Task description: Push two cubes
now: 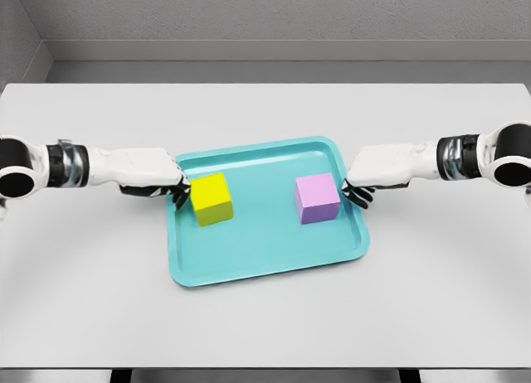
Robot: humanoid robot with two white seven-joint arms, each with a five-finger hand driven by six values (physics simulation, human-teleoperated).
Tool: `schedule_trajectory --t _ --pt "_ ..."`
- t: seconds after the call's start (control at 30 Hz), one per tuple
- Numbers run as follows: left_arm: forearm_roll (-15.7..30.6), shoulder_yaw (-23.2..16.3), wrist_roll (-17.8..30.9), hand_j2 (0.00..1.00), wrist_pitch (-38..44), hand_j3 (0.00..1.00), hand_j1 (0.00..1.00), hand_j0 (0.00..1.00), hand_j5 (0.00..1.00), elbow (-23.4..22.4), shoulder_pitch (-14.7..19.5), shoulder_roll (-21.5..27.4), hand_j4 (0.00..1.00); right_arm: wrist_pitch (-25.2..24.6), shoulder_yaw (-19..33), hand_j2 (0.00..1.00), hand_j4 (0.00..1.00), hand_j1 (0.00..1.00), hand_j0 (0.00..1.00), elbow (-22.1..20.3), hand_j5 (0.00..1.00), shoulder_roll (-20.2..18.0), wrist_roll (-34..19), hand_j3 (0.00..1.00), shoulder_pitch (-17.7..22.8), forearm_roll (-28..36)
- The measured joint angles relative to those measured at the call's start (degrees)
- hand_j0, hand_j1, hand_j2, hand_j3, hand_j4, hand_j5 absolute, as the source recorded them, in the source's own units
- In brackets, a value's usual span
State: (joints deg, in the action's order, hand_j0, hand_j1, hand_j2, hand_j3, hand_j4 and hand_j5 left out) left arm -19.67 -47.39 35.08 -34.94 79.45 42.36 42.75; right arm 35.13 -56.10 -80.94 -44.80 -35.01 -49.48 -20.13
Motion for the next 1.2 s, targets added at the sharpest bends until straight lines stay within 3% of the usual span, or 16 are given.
schedule_trajectory --t 0.6,0.97,1.2 --pt "-2.09 0.29 -0.01 0.35 0.01 0.35 0.35 0.35 0.35 -3.43 0.88 -4.86 0.35 0.00 -0.51 0.17 0.17 0.17 0.17 -0.07 0.17 -0.36 0.00 0.17 -1.23 0.01" --pt "-2.18 -0.12 -0.06 0.36 -0.19 0.36 0.36 0.36 0.36 -2.94 0.26 -5.26 0.36 0.00 -2.38 0.17 0.17 0.17 0.17 -1.14 0.17 1.55 0.00 0.17 -2.02 -0.02" --pt "-2.00 -1.20 -0.05 0.37 -0.15 0.37 0.37 0.37 0.37 -0.37 0.00 -4.93 0.37 -0.04 -2.50 0.18 0.18 0.18 0.18 -1.94 0.18 2.67 -0.04 0.18 -2.55 0.03"
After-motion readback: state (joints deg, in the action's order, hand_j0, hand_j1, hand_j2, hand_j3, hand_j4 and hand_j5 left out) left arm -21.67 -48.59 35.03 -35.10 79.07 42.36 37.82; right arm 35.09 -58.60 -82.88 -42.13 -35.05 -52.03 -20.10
